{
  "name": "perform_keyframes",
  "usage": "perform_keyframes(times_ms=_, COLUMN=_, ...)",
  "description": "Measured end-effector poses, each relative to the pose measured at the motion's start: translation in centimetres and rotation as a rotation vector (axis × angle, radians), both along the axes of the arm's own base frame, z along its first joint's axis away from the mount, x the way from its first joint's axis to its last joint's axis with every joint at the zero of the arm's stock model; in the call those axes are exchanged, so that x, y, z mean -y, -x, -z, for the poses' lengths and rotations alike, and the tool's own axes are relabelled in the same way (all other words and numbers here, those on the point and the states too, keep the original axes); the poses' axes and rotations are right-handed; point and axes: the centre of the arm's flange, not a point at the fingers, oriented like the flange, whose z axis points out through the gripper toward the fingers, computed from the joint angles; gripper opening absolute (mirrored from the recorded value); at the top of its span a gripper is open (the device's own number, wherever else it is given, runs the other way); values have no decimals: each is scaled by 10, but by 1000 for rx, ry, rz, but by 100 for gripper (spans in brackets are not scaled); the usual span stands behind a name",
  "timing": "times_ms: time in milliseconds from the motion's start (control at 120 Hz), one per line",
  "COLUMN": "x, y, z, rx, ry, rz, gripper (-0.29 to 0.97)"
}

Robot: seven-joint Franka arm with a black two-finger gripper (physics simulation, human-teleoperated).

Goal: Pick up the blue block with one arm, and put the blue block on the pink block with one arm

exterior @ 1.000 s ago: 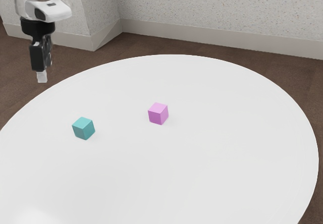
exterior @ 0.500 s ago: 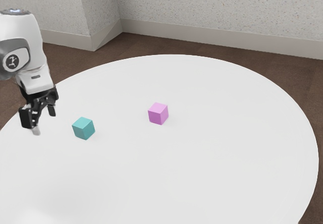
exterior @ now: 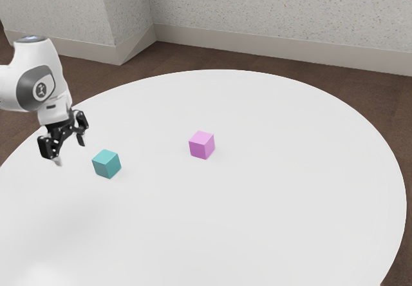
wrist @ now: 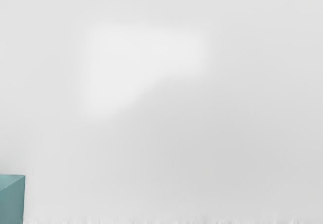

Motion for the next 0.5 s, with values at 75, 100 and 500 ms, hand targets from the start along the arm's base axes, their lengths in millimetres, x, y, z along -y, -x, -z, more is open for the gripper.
perform_keyframes(times_ms=75, x=-10, y=-10, z=8, rx=18, ry=-1, rz=22, gripper=68)
perform_keyframes(times_ms=100, x=-13, y=-12, z=11, rx=23, ry=-2, rz=27, gripper=68)
perform_keyframes(times_ms=500, x=-51, y=-67, z=41, rx=82, ry=2, rz=99, gripper=68)
